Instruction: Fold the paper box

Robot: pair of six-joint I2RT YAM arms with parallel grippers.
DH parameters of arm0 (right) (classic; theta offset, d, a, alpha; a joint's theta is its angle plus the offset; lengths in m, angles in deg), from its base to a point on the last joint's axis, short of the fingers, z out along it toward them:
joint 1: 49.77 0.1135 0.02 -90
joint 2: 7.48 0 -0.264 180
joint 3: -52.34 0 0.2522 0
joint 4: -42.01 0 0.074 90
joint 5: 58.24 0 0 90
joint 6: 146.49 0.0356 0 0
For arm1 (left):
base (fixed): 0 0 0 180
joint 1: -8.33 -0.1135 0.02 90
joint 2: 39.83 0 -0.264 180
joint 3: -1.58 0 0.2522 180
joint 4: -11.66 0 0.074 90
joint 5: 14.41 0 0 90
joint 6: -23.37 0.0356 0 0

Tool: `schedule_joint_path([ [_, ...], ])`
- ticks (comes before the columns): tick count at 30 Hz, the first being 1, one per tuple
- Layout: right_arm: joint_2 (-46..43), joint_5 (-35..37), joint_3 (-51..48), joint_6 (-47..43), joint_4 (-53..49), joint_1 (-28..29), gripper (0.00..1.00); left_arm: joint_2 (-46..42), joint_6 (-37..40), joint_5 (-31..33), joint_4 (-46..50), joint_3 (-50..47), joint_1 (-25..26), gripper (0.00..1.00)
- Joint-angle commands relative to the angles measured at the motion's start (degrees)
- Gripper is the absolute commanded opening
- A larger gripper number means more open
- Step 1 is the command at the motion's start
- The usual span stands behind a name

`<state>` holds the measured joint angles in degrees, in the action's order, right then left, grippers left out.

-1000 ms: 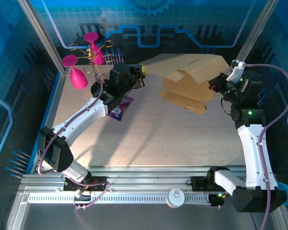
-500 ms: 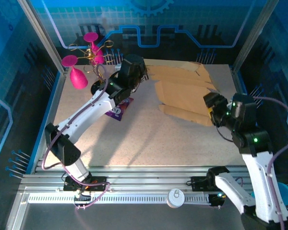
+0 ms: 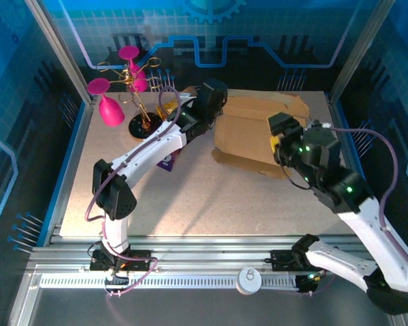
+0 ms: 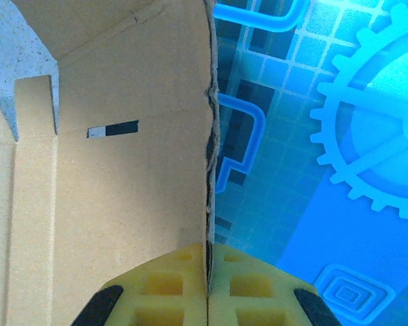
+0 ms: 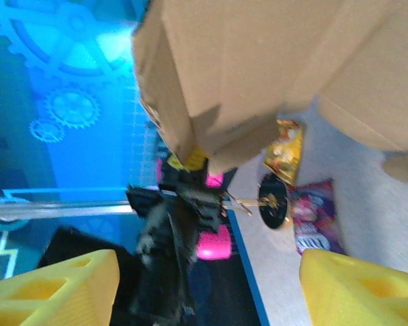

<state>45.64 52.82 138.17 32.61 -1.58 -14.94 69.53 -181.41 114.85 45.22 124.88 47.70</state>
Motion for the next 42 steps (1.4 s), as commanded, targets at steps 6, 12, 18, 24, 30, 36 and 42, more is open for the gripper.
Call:
schedule_joint_path([
  [6,12.4,7.3,4.1,-3.0,18.5,0.0,0.72,-2.0,-3.6,2.3,-1.6,-1.0,0.8,0.0],
  [12,18.1,6.6,6.6,-1.8,19.1,-2.2,0.63,-3.3,-3.1,1.9,-2.8,-3.2,0.8,0.0],
  [18,20.9,4.9,8.6,-0.9,16.7,-4.6,0.47,-3.7,-2.4,1.3,-3.7,-4.1,0.9,0.0],
  [24,21.4,4.8,7.3,0.6,16.4,-6.4,0.36,-3.4,-2.0,0.5,-4.2,-4.0,1.2,0.0],
  [30,22.3,2.5,8.9,2.2,11.8,-8.7,0.24,-3.8,-1.1,0.5,-4.8,-4.3,1.3,0.0],
  [36,22.1,0.4,9.7,0.9,11.6,-10.6,0.0,-5.1,1.1,-2.0,-8.8,-6.9,1.6,0.09],
  [42,20.0,-12.0,9.0,-2.2,9.1,-18.0,0.0,-13.2,7.9,-11.4,-2.1,-10.5,-0.7,0.73],
])
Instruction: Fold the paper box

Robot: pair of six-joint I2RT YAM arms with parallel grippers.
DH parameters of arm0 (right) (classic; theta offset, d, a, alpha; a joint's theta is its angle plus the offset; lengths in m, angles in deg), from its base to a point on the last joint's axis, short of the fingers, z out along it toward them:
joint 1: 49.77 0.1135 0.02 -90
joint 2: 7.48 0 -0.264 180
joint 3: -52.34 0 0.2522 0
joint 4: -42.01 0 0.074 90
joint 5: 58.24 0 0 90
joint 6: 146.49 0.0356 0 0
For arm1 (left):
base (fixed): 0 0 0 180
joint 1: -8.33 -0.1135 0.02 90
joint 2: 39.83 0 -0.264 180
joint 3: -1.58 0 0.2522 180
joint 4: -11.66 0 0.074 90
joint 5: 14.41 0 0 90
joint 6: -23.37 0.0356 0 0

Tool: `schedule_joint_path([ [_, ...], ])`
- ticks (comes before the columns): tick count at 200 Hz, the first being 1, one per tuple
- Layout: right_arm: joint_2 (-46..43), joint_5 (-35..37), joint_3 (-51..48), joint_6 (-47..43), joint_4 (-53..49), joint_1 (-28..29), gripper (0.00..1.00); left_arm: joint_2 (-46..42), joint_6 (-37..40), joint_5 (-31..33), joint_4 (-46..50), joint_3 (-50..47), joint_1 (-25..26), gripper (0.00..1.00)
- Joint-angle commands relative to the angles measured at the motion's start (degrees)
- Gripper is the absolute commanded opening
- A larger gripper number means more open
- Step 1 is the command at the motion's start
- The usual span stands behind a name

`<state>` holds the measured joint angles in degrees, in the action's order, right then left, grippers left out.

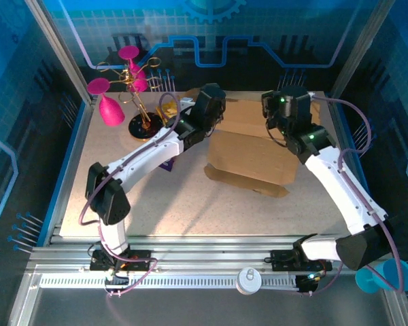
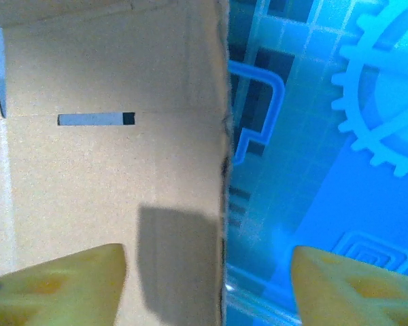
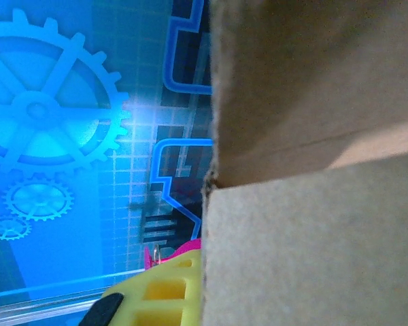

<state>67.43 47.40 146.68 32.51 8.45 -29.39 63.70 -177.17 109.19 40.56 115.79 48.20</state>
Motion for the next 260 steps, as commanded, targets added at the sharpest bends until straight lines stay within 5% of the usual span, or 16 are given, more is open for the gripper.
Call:
schedule_joint_path([
  [1,-2.1,-9.9,-0.6,-2.0,0.4,-5.2,0.0,-9.3,6.4,-7.4,3.5,-2.8,-1.9,0.76],
  [39,1.2,-31.0,-0.6,-3.7,2.3,-15.5,0.0,-19.2,19.9,-17.5,12.0,-8.0,-7.3,0.77],
  [73,3.7,-40.6,-0.7,-5.4,4.0,-19.9,0.0,-23.4,36.4,-29.8,14.7,-12.5,-13.8,0.56],
  [101,3.7,-43.4,-2.6,-5.9,5.0,-21.2,0.0,-25.9,36.8,-35.9,7.9,-17.6,-16.6,0.48],
  [136,3.8,-45.3,-3.4,-6.3,5.2,-22.4,0.0,-19.3,44.6,-38.1,13.1,-8.3,-16.6,0.44],
  [260,3.6,-45.9,-4.2,-4.8,6.2,-22.9,0.0,-7.1,47.9,-41.3,14.2,1.6,-12.8,0.57],
])
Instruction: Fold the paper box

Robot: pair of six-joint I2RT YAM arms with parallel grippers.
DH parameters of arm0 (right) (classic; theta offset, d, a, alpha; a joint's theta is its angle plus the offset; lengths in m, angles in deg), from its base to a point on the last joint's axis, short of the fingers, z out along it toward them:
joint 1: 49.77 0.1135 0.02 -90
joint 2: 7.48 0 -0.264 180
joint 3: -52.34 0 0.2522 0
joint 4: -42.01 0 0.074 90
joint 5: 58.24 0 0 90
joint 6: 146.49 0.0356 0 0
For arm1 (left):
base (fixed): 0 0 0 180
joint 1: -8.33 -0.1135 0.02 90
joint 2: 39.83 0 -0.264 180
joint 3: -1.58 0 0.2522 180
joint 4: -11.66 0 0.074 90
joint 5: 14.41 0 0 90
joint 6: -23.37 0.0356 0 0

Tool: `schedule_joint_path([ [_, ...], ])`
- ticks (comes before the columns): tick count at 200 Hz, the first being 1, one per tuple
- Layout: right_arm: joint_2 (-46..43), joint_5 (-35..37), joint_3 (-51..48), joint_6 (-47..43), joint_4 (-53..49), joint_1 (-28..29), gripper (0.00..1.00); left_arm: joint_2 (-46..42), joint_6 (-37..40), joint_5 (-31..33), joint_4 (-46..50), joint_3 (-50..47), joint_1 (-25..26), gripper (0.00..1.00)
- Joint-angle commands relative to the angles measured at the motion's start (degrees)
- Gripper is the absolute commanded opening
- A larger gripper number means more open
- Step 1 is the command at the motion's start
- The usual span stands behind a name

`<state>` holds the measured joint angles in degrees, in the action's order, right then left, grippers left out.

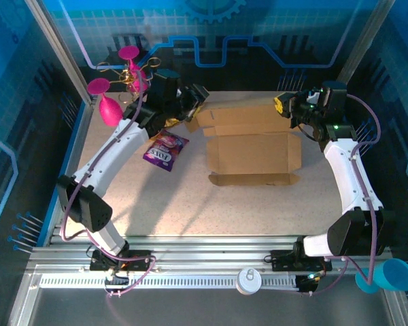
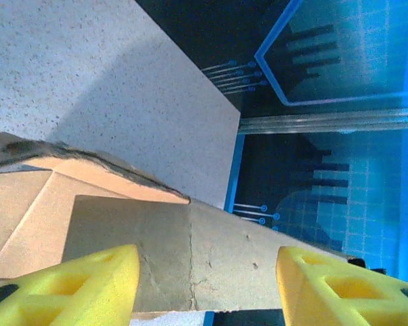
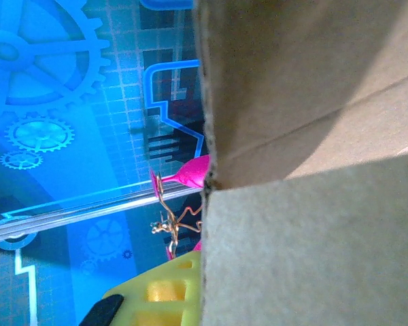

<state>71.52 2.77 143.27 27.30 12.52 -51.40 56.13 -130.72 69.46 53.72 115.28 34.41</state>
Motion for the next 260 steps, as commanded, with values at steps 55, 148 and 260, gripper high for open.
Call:
schedule_joint_path([
  [55,-0.2,-1.6,-1.1,0.9,2.7,-0.9,0.0,0.6,-0.3,-2.4,-1.0,1.1,1.8,0.54],
  [148,0.6,-2.3,-2.2,3.3,5.5,-0.9,0.0,0.4,-4.9,-3.0,-4.9,-1.6,2.1,0.38],
  [260,1.9,-2.6,-3.2,6.9,10.0,-1.1,0.0,-1.2,-13.6,-5.2,-11.1,-9.3,0.3,0.42],
])
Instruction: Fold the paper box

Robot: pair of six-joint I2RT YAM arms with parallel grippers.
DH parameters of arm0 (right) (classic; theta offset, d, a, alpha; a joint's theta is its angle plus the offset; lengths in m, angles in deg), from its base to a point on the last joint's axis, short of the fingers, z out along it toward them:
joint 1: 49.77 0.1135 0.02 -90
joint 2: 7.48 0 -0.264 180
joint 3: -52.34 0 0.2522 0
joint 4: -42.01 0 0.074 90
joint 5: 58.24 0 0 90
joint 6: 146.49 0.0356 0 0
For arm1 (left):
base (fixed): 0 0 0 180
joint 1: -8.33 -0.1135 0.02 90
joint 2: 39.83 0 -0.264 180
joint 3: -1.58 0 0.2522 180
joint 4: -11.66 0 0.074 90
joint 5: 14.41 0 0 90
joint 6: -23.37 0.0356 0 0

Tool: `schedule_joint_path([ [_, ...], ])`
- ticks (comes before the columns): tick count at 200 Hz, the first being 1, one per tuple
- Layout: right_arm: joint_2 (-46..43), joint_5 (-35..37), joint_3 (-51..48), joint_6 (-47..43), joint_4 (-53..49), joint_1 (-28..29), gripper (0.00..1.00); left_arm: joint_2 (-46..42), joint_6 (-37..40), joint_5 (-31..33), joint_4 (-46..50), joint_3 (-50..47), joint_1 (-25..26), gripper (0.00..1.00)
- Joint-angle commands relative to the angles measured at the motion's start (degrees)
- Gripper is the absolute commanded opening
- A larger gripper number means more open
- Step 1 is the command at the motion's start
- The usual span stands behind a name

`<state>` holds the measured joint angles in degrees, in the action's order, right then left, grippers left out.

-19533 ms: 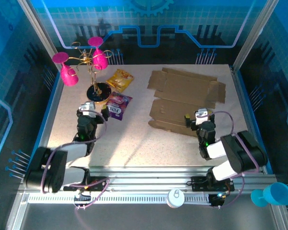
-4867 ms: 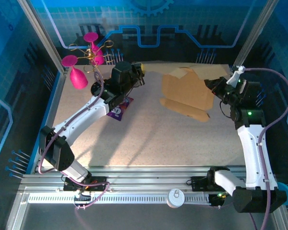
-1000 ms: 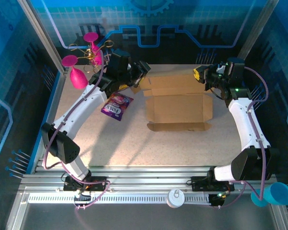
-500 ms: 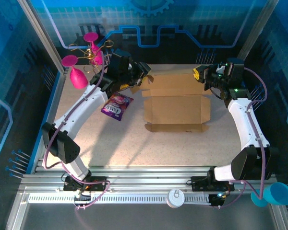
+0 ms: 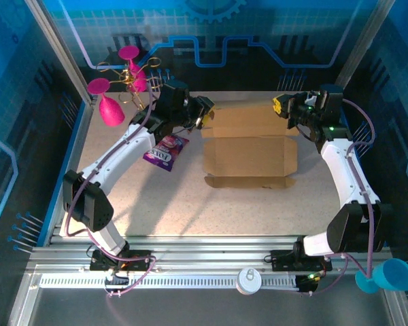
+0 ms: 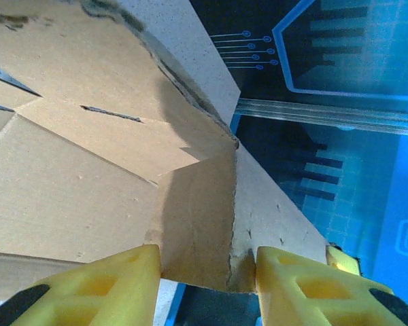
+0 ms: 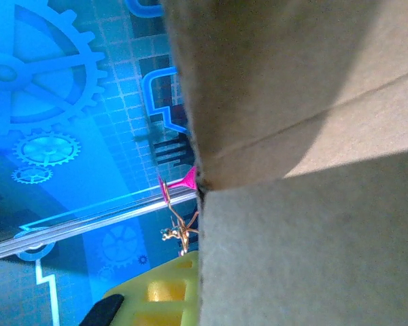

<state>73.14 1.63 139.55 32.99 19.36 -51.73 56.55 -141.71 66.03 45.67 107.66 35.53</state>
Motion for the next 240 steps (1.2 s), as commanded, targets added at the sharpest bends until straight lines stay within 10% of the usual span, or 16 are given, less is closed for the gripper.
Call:
schedule_joint_path([
  [1,0.2,-1.5,0.6,1.2,3.1,-0.8,0.0,-1.6,-2.6,-1.8,-3.1,-1.7,-0.8,0.42],
  [60,-0.5,-1.4,-1.3,1.1,3.1,-0.3,0.0,0.3,-5.6,-1.4,-7.0,-0.4,-0.8,0.43],
  [126,-0.2,-1.2,-1.9,0.4,3.1,0.0,0.0,-0.2,-10.8,2.3,-12.1,-4.3,-0.8,0.0],
  [138,-0.7,0.1,-2.5,0.2,3.8,0.7,0.16,-1.0,-12.9,4.5,-13.2,-6.4,-0.8,0.0],
  [171,-9.4,15.0,-11.9,3.5,9.8,6.4,0.52,-3.5,-17.7,13.0,-14.2,-10.2,0.9,0.0],
  [203,-17.5,34.9,-22.7,7.1,18.2,17.8,0.59,-3.6,-19.8,16.0,-15.1,-11.7,2.2,0.0],
  [240,-13.6,40.5,-28.0,12.1,27.9,24.7,0.6,-3.6,-21.0,16.4,-16.3,-13.4,2.3,0.0],
])
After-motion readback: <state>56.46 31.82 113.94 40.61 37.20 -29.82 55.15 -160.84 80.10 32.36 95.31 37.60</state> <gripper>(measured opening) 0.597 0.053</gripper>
